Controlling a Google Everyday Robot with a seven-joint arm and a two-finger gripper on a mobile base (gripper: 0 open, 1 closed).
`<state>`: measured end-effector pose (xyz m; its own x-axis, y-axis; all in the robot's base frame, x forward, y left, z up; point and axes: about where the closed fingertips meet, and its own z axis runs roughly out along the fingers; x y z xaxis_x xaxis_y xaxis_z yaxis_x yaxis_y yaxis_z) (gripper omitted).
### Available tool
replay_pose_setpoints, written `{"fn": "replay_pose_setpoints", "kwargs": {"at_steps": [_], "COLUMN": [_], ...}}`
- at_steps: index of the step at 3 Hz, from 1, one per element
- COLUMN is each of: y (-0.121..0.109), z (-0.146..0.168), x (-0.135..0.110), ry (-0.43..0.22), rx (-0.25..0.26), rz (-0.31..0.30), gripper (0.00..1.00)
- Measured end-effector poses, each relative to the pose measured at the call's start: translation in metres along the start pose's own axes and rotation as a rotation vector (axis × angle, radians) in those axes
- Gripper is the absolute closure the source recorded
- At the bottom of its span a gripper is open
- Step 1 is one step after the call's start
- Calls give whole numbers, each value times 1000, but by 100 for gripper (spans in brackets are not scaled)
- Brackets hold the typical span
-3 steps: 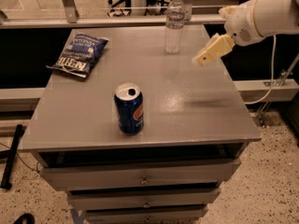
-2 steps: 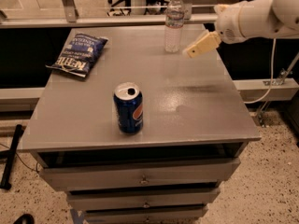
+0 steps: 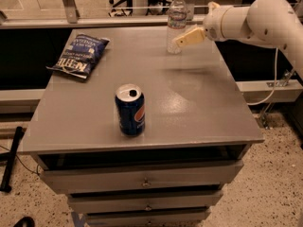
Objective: Move water bottle near pepsi can
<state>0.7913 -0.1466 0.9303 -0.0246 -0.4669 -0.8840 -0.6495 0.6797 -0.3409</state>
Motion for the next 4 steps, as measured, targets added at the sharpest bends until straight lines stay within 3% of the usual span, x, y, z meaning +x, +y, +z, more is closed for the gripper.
{"fn": "replay_pose_setpoints", "kwargs": {"at_steps": [2,4], "y": [-6,-8], "z": [49,64], "x": [-5,0], "ry": [-108,-162], "rx": [-23,-42], "rz": [108,191], "gripper": [0,41]}}
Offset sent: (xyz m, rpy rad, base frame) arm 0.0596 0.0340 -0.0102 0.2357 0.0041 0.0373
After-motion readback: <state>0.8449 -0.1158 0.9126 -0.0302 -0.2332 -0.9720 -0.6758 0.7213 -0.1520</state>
